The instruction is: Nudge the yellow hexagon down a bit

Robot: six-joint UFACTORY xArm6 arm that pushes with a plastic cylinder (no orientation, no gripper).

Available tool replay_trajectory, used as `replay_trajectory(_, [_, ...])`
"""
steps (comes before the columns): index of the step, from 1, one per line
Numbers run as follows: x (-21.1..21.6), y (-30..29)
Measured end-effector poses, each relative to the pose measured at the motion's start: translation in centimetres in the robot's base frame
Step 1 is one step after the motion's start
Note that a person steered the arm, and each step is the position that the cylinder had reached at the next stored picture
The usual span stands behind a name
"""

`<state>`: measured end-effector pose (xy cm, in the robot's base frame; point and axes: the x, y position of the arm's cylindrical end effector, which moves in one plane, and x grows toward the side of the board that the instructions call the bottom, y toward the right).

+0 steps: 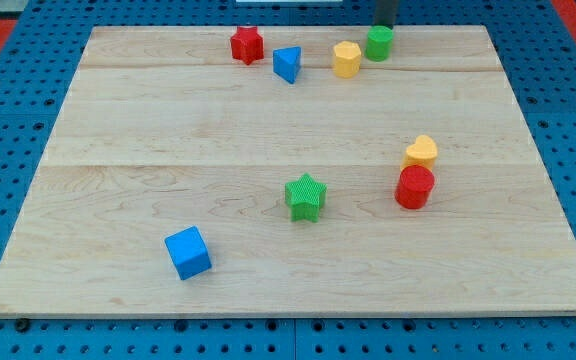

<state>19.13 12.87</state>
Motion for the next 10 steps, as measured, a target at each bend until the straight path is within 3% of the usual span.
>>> replay_trajectory(2, [0.1,-10.2])
replay_trajectory(3, [0.3,-11.5])
replay_trajectory(6, [3.4,-9.8])
replay_trajectory(10, [3.8,-6.6])
